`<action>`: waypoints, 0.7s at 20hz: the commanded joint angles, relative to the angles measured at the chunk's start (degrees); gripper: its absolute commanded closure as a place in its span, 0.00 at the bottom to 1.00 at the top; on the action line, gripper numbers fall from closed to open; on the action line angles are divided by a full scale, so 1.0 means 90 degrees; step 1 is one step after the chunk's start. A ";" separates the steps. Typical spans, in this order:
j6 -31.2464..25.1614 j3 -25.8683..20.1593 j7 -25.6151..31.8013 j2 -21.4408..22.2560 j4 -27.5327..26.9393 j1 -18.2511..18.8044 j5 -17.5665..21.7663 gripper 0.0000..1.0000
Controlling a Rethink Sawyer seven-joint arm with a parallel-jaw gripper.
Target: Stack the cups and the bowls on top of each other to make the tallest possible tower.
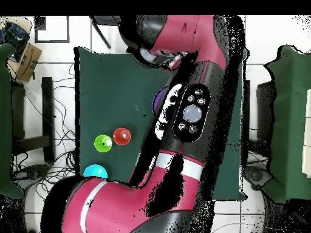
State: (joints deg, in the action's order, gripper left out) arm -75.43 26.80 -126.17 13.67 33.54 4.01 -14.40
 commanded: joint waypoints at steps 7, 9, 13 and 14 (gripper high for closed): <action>0.0856 -0.0937 0.0793 0.0284 0.1002 -0.0137 0.0308 0.00; 0.0916 -0.0940 0.0721 0.0316 0.1091 -0.0172 0.0306 0.00; 0.0990 -0.0928 0.0522 0.0371 0.1246 -0.0247 0.0296 0.00; 0.1014 -0.0933 0.0484 0.0386 0.1288 -0.0257 0.0289 0.00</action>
State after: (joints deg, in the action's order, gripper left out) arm -68.88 25.74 -126.17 17.43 36.56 3.09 -14.27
